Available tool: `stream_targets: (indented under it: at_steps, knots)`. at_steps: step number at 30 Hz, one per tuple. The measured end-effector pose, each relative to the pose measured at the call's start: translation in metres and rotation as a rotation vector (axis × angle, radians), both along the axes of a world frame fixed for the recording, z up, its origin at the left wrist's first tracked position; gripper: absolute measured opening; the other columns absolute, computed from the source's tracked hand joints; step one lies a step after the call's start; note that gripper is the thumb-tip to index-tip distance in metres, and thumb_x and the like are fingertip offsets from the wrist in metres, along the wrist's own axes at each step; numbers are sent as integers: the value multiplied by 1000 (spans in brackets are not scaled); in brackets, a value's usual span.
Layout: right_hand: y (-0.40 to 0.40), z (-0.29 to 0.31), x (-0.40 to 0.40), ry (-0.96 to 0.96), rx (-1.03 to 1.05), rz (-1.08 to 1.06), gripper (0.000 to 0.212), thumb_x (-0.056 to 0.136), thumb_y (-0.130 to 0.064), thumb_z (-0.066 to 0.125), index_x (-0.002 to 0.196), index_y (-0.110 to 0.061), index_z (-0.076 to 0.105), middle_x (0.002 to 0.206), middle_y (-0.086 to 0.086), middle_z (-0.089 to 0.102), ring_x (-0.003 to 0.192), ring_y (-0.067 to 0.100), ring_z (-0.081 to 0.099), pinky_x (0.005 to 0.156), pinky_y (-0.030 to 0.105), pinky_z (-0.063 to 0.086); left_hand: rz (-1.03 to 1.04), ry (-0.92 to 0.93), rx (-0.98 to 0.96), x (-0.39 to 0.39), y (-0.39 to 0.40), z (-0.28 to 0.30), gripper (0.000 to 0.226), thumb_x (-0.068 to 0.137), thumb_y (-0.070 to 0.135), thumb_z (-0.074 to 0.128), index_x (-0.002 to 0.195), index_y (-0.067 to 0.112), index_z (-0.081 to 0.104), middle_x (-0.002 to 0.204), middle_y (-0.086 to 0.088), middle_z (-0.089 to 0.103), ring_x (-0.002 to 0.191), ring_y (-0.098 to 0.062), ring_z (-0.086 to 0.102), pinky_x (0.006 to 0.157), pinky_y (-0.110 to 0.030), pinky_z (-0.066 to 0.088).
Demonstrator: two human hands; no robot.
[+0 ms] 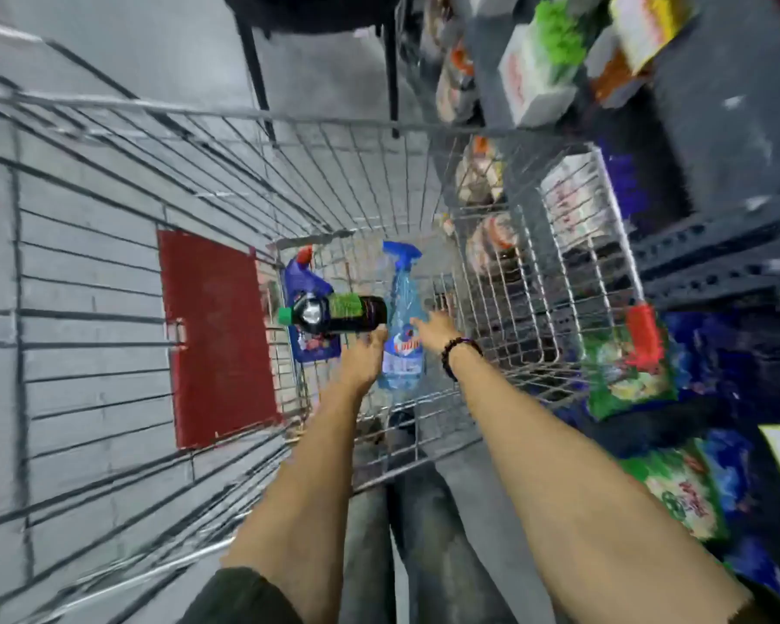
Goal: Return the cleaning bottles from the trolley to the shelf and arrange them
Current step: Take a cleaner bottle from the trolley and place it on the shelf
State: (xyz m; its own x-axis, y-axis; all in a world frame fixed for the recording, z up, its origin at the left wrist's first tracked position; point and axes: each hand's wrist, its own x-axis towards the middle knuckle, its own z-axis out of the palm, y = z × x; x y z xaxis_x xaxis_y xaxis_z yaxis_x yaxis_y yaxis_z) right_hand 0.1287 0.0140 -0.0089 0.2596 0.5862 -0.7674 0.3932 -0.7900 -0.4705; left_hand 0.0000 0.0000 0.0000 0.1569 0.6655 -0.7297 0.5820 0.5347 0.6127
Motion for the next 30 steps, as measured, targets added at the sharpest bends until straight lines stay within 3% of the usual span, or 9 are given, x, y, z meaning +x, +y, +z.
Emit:
stream_targets:
  at_steps: [3, 5, 9, 12, 14, 18, 21, 25, 30]
  knots:
    - [14, -32, 5, 2, -110, -81, 41, 94, -25, 39, 120, 5, 50, 131, 26, 51, 119, 34, 49, 92, 33, 40, 107, 5, -101, 3, 12, -37, 55, 98, 39, 28, 139, 2, 38, 149, -25, 33, 137, -35, 33, 112, -38, 26]
    - [17, -49, 8, 21, -153, -146, 41, 95, -24, 37, 119, 5, 52, 132, 24, 52, 120, 33, 49, 88, 30, 40, 203, -29, -163, 5, 15, -61, 53, 99, 34, 30, 134, -4, 43, 142, -24, 42, 132, -33, 40, 109, -38, 31]
    - [13, -83, 12, 66, -198, -223, 35, 94, -16, 36, 116, 5, 52, 128, 21, 56, 116, 34, 52, 94, 33, 42, 296, -123, -281, 9, 16, -93, 37, 98, 21, 30, 100, 0, 60, 96, -10, 61, 80, -16, 57, 64, -24, 46]
    - [7, -102, 13, 105, -223, -318, 14, 89, -11, 44, 89, -2, 54, 112, 23, 61, 102, 34, 60, 98, 44, 47, 358, -179, -330, 13, 16, -105, 32, 95, 14, 33, 105, -7, 55, 99, -15, 60, 83, -20, 56, 63, -25, 46]
    - [2, -106, 11, 116, -226, -322, 13, 88, -9, 45, 84, -4, 56, 106, 21, 61, 98, 31, 60, 95, 45, 48, 380, -185, -356, 16, 13, -109, 22, 95, 12, 32, 89, 5, 52, 87, -7, 58, 75, -16, 55, 64, -26, 47]
    - [4, -102, 17, 94, -222, -189, 32, 91, -12, 40, 113, 7, 54, 122, 26, 58, 108, 34, 57, 85, 37, 46, 362, -183, -338, 19, 14, -113, 30, 96, 13, 31, 72, 17, 47, 76, -1, 55, 67, -12, 52, 49, -17, 49]
    - [11, -91, 26, 54, -238, -77, 37, 92, -19, 41, 120, 4, 52, 127, 25, 54, 116, 36, 53, 91, 37, 45, 348, -208, -347, 21, 19, -110, 29, 95, 17, 32, 74, 14, 52, 79, -6, 58, 70, -17, 53, 61, -24, 46]
    - [10, -61, 37, 90, -214, -70, 39, 91, -22, 46, 121, 3, 51, 130, 24, 53, 118, 35, 52, 101, 42, 44, 368, -265, -349, 22, 24, -84, 34, 96, 20, 34, 69, 17, 53, 61, 2, 63, 56, -11, 57, 52, -23, 46]
    - [4, 3, 50, 150, -90, -136, 33, 92, -17, 44, 120, 1, 51, 127, 25, 54, 114, 36, 54, 100, 43, 45, 285, -370, -340, 20, 30, -27, 25, 94, 16, 35, 77, 15, 52, 76, -2, 54, 68, -16, 49, 63, -29, 43]
